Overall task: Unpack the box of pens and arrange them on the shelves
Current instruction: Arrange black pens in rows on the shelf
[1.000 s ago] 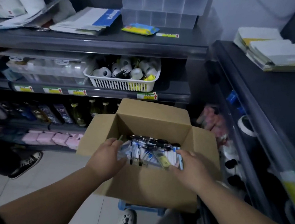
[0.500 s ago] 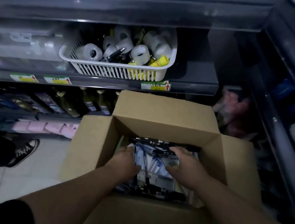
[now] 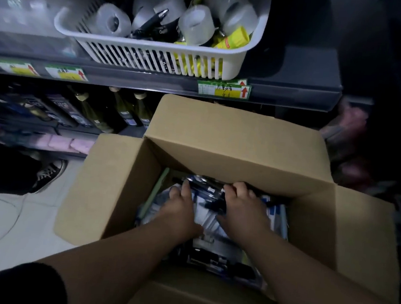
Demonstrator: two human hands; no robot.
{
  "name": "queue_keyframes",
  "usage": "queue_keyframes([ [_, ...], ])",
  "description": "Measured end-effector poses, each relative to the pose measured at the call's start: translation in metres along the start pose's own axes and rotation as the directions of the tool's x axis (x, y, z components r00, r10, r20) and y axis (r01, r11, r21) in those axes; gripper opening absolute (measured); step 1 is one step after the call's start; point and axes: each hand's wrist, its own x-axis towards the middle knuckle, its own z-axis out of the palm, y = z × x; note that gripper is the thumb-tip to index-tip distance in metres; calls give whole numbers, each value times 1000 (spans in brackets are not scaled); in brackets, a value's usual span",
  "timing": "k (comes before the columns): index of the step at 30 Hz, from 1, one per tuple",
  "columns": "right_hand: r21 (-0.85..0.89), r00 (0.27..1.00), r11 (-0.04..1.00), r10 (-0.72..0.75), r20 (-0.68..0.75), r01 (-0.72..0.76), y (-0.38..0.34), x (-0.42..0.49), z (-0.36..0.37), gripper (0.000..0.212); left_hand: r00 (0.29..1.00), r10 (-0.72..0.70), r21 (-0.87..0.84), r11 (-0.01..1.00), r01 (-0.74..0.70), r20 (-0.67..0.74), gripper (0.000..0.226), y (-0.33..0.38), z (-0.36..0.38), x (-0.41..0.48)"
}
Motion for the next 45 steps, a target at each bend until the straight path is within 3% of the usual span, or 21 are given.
queue_keyframes([
  [6, -123, 996, 992, -34, -78, 24, 4, 3, 3, 62, 995, 17, -182, 983, -35, -103, 99, -13, -3, 5],
  [16, -24, 996, 999, -31, -85, 30, 7, 2, 4, 45, 972, 116, -276, 946, -171, -205, 45, -20, -11, -3],
  [23, 45, 1000, 999, 28, -5, -27, 0, -6, -13, 35, 971, 165, -339, 916, -215, -171, 50, -22, -20, -14],
  [28, 157, 999, 986, 49, -2, -48, -9, -22, -38, 30, 959, 215, -441, 854, -276, -185, 37, -25, -28, -23],
  [33, 418, 995, 908, 69, -72, -33, -23, -55, -70, 26, 957, 220, -553, 781, -289, -189, 21, -16, -47, -41],
  [36, 578, 955, 816, 154, -252, 22, -36, -82, -93, 14, 935, 272, -604, 714, -354, -226, 17, -8, -61, -58],
  [38, 727, 894, 684, 286, -343, 60, -43, -103, -111, 8, 913, 324, -636, 657, -405, -246, 15, 0, -70, -73],
  [41, 930, 818, 335, 486, -307, 150, -42, -138, -133, 12, 862, 445, -633, 601, -488, -242, 9, 16, -82, -103],
  [43, 967, 805, 90, 540, -248, 237, -37, -167, -145, 16, 807, 535, -616, 554, -560, -252, 9, 29, -85, -129],
  [45, 943, 778, -59, 582, -235, 329, -32, -204, -154, 19, 755, 602, -605, 508, -614, -260, 10, 42, -83, -156],
])
